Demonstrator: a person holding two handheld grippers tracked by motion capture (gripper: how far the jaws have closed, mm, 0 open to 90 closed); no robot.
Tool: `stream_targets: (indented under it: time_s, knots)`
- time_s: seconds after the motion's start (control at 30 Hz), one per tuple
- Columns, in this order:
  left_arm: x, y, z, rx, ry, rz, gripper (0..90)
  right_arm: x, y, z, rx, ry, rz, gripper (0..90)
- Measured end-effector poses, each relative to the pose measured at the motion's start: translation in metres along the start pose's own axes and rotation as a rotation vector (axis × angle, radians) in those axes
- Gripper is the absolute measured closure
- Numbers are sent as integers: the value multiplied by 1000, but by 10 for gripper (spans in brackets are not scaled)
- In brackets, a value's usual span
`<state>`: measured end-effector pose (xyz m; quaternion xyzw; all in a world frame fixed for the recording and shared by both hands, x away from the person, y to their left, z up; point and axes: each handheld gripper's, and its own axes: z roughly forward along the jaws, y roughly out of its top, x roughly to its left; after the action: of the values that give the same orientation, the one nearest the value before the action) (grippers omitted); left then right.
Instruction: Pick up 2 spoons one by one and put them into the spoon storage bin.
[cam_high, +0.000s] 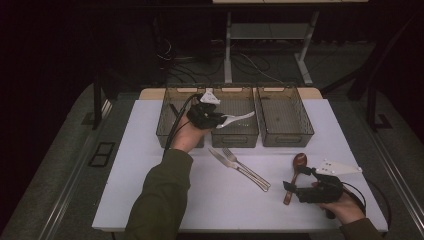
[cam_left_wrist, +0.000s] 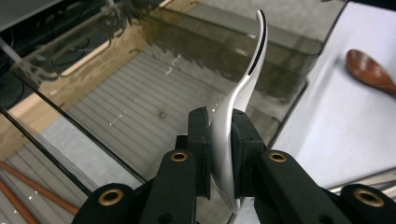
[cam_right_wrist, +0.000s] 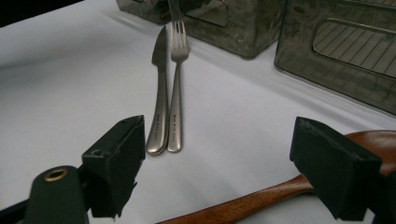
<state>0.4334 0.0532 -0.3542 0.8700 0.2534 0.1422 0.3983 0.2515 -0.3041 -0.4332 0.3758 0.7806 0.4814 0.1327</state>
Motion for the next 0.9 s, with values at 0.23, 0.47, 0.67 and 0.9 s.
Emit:
stream_targets:
  time_s: [0.23, 0.47, 0.67, 0.9]
  knots:
    - [-1, -3, 15, 45, 12, -18, 804, 0, 0, 0, 0, -1, -2, 184]
    - [0, -6, 26, 91, 7, -27, 801, 0, 0, -1, 1, -1, 2, 185]
    - [-2, -6, 30, 75, -8, -69, 684, 1, 0, -1, 2, -4, 3, 185]
    - [-3, -4, 27, 42, -21, -64, 614, 0, 0, -2, 0, -4, -1, 185]
